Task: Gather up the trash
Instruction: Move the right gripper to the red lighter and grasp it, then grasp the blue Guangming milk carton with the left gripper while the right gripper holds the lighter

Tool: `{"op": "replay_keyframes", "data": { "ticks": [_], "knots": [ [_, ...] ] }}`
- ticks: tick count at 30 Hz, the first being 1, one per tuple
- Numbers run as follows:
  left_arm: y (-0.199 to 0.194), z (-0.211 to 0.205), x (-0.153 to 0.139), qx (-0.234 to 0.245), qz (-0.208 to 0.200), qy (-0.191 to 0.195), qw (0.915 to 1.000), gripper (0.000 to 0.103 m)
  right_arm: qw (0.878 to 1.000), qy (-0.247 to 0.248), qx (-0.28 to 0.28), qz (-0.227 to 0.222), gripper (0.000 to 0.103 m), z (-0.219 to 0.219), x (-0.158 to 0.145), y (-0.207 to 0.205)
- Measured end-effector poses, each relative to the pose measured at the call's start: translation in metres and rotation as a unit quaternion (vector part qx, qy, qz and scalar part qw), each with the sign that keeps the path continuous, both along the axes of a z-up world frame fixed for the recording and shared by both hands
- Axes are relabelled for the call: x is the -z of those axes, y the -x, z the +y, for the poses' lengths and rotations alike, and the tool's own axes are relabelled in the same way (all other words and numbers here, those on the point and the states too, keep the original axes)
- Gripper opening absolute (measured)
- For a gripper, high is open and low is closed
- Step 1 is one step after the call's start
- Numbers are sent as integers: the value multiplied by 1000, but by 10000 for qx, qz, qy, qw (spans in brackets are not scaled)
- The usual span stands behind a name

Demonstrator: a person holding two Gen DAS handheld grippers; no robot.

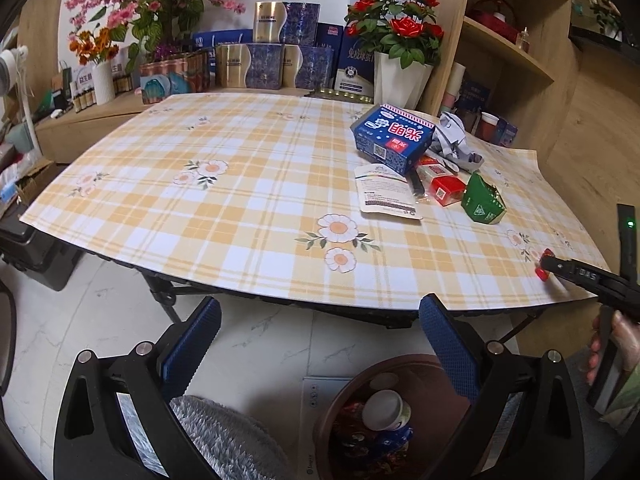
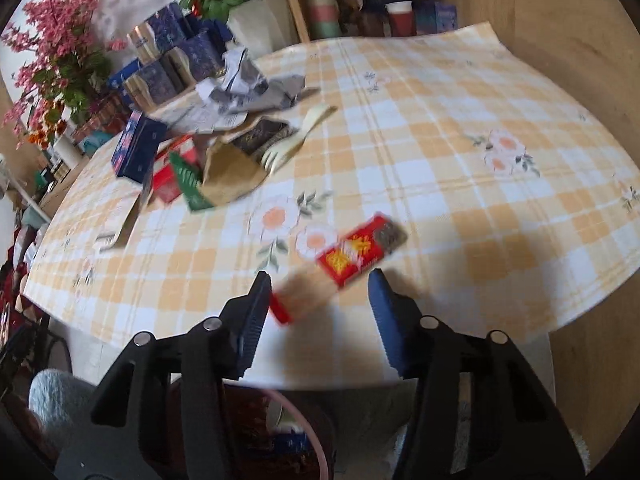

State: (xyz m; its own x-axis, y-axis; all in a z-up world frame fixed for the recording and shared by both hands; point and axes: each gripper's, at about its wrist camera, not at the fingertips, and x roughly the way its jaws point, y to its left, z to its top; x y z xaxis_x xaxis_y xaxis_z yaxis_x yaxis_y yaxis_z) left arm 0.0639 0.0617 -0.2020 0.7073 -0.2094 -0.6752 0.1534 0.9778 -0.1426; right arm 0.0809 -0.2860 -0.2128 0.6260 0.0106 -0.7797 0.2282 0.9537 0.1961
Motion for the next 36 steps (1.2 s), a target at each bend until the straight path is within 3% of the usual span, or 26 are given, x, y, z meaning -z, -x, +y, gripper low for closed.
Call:
{"op": "replay_keyframes", "data": {
  "ticks": [3,7,14,17,19,21,23,27,31,36],
  "knots": [
    [-4,-4,1,55,41,66,10000,97,9998,213,-50,23,52,3,1,-12],
    [-10,-9,4,91,126,102,9998,97,9959,876,-221,90,52,16,4,-28],
    [-17,-19,9,189,251,64,9995,97,9966,766,-281,-132,46,11,5,-15],
    [-18,-23,11,248,294,-17,9993,97,9942,949,-451,-235,46,13,6,-9],
    [-19,-27,13,289,337,-75,9990,97,9947,873,-462,-291,42,12,6,-10],
    [-20,-31,14,324,374,-118,9987,97,9948,847,-435,-352,26,10,6,-12],
    [-22,-35,14,398,384,-124,9984,97,9951,756,-466,-427,26,7,6,-13],
    [-30,-32,10,495,442,237,9975,97,9947,577,-478,-697,26,2,3,-7],
    [-55,-37,1,506,704,427,9953,97,9920,294,-378,-1169,26,-7,-10,-2],
    [-99,-65,-24,871,584,433,9935,97,9905,58,-364,-1328,26,-14,-12,-5]
  ]
}}
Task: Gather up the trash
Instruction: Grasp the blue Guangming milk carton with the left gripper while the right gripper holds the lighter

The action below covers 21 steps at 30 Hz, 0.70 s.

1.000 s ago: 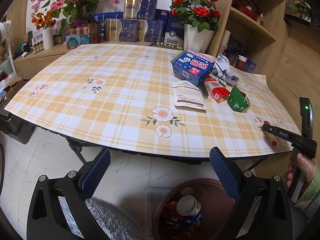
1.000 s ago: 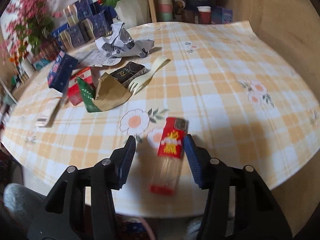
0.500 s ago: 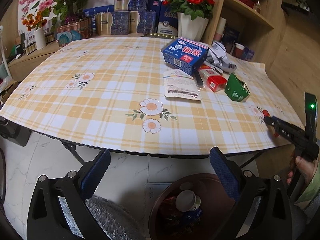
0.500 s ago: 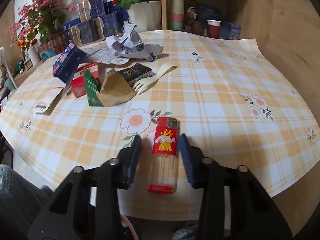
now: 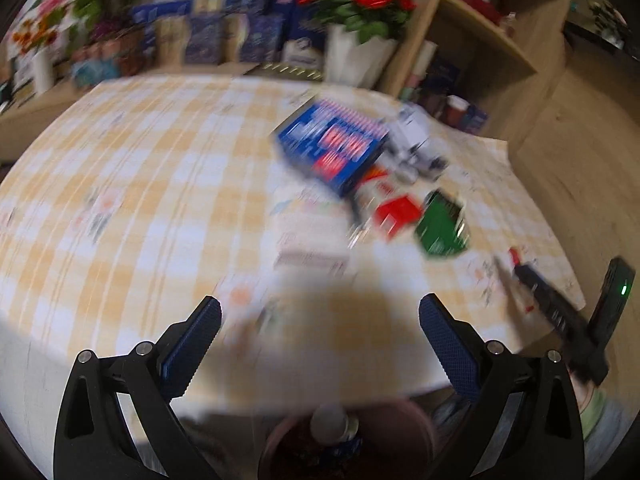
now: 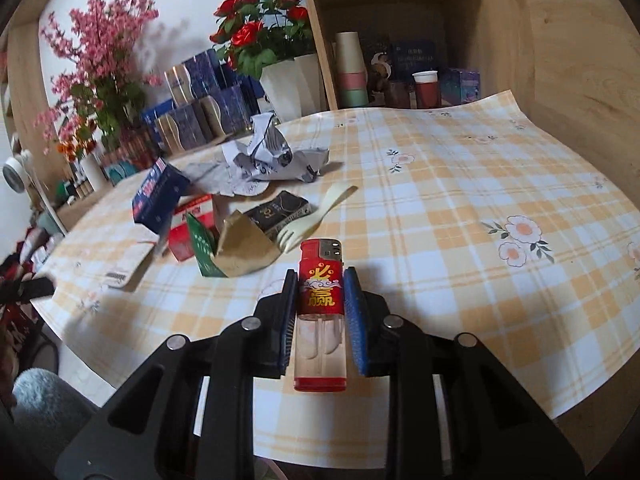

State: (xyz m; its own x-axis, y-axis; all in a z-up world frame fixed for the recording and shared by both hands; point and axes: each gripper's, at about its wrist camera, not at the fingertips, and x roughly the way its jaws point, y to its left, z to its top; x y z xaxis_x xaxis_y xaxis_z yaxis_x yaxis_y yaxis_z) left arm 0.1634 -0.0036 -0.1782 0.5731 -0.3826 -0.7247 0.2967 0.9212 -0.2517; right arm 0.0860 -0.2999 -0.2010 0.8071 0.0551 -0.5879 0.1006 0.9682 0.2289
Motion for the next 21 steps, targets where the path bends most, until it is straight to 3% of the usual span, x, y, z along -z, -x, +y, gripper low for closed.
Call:
{"op": "replay_keyframes", "data": {
  "ticks": [3,8,11,13,14,17,21],
  "knots": [
    [-28,-17,-13,255,-360,-97,9990,97,9999,-103,0,-11,26,-4,1,-1],
    [-79,-42,-2,311,-110,-272,9991,97,9994,-343,36,37,26,-14,6,-2],
    [-98,-65,-5,509,-538,-1009,9921,97,9990,-439,63,23,26,-18,8,-2],
    [-114,-71,-4,548,-438,-1193,9904,97,9989,-466,56,32,26,-19,8,-2],
    [-122,-71,-3,456,-275,-1120,9923,97,9989,-472,50,34,26,-20,9,-3],
    [-135,-64,5,203,189,-409,9988,97,9986,-520,52,45,26,-21,11,-4],
    [-141,-66,16,-81,242,-600,9979,97,9981,-598,48,108,26,-22,14,-6]
  ]
}}
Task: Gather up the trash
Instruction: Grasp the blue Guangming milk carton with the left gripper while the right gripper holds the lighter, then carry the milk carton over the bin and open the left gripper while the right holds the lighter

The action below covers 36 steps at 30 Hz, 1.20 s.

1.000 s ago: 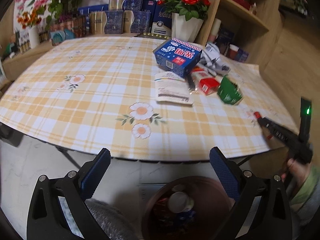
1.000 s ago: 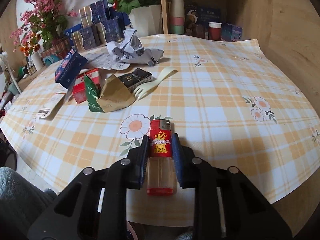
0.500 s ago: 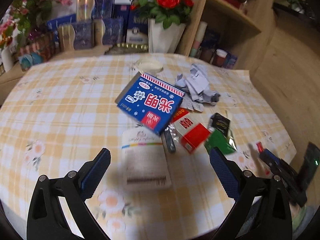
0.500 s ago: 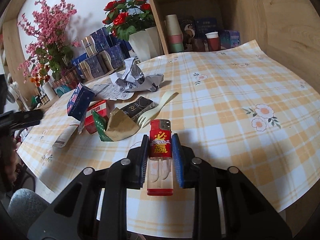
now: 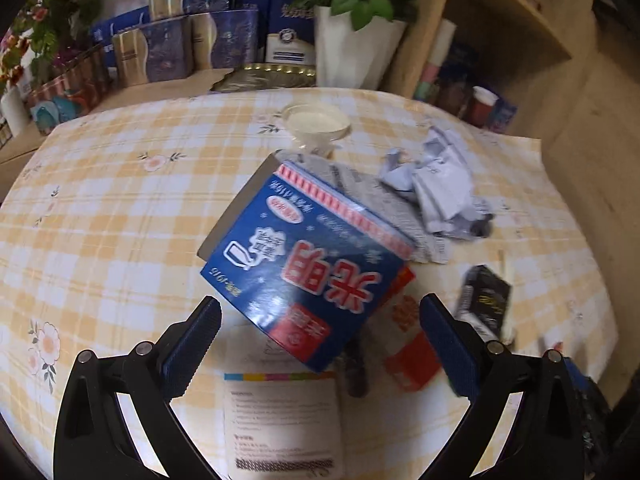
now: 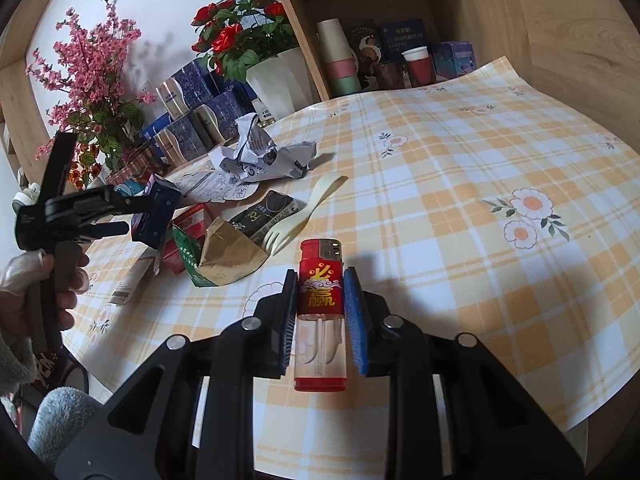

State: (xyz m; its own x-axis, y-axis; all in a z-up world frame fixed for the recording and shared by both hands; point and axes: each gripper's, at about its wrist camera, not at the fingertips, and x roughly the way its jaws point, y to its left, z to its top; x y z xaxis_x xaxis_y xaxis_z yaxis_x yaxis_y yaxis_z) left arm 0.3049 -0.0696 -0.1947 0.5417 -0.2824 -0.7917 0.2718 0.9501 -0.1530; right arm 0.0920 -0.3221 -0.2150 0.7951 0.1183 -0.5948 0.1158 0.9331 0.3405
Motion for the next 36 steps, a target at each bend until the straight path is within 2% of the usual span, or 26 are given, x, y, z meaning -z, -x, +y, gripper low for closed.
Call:
{"op": "replay_keyframes", "data": {
  "ticks": [1,3,4,6,9,13,14,19,20,21,24,30,33,36],
  "knots": [
    [-2,2,2,-87,77,79,9999,97,10000,7,-21,8,26,0,1,0],
    [-6,12,3,-304,297,556,9976,97,10000,45,-59,3,26,2,0,-1],
    [-7,18,0,-434,388,938,9939,97,9999,68,-81,-2,26,3,0,-1],
    [-9,21,-6,-569,450,1272,9892,97,9999,85,-104,2,26,4,0,-2],
    [-17,22,-14,-952,561,1566,9815,97,9999,100,-122,17,26,6,1,-4],
    [-36,28,-9,-1646,1010,1978,9610,97,9997,149,-182,25,26,10,2,-6],
    [-39,27,-8,-1711,1044,1975,9596,97,9997,160,-189,25,26,10,2,-6],
    [-50,15,-1,-1767,966,1371,9699,97,9999,116,-119,47,26,7,3,-6],
    [-50,15,1,-1780,960,1347,9700,91,9999,109,-103,52,26,6,3,-6],
    [-50,17,2,-1809,938,1331,9699,81,9999,105,-86,55,26,5,3,-6],
    [-44,20,-6,-1724,814,1350,9723,80,9999,87,-41,44,26,2,3,-5],
    [-9,16,-49,-965,271,1176,9880,80,9999,79,-36,-57,26,1,-2,-3],
    [24,12,-71,-458,-35,862,9952,80,9997,191,-100,-151,26,6,-7,1],
    [62,10,-85,58,-301,608,9977,80,9988,336,-207,-273,26,15,-16,10]
  ]
}}
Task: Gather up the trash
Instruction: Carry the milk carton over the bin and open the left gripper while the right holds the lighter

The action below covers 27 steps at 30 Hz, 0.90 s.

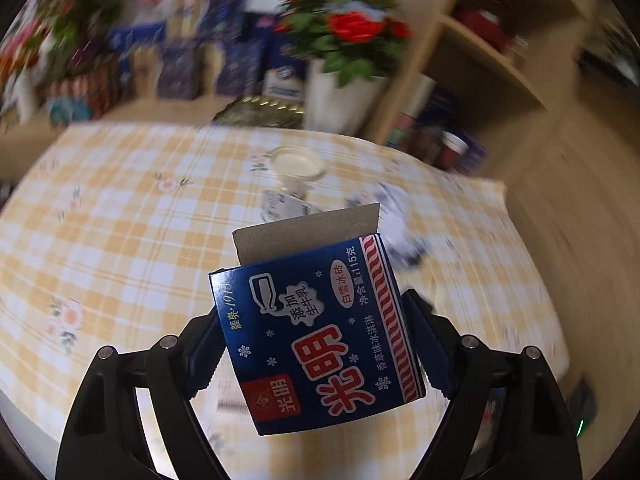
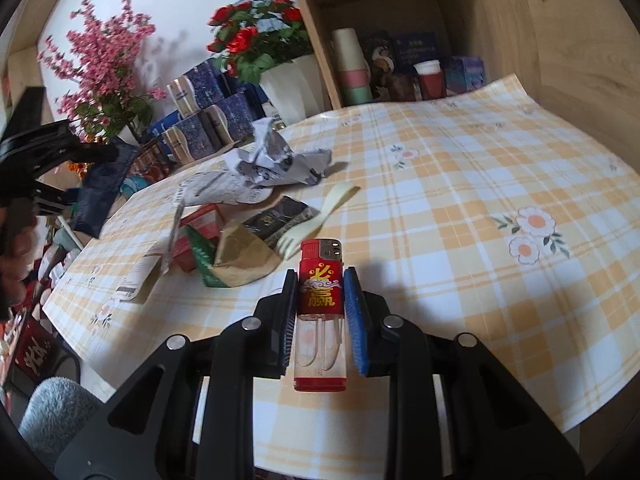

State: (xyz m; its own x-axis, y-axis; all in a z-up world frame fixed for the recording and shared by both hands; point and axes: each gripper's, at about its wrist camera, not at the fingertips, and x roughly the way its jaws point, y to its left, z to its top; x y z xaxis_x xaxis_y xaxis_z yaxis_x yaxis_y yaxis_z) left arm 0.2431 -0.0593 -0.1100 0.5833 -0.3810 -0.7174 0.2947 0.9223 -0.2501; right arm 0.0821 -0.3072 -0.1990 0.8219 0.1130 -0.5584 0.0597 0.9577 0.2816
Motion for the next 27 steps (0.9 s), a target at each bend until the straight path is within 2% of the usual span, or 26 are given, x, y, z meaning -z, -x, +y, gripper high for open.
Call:
{"op": "replay_keyframes", "data": {
  "ticks": [4,8,11,15,18,22,27],
  "knots": [
    [60,7,-5,512,-158,-146,9985,80,9997,97,-176,-109,26,17,-16,18],
    [108,19,6,773,-62,-20,9970,80,9986,249,-383,-278,26,39,-34,39],
    [144,27,16,1027,-159,-109,9945,80,9973,351,-527,-374,26,56,-46,60],
    [182,38,40,1249,-45,-138,9921,80,9967,385,-650,-283,26,70,-50,86],
    [207,44,69,1304,185,-134,9912,81,9965,449,-682,-187,26,76,-48,97],
    [231,37,110,1540,407,-534,9858,81,9962,515,-698,-99,26,82,-47,107],
    [234,28,151,1785,1048,-940,9738,81,9949,630,-783,-68,26,92,-44,113]
  ]
}}
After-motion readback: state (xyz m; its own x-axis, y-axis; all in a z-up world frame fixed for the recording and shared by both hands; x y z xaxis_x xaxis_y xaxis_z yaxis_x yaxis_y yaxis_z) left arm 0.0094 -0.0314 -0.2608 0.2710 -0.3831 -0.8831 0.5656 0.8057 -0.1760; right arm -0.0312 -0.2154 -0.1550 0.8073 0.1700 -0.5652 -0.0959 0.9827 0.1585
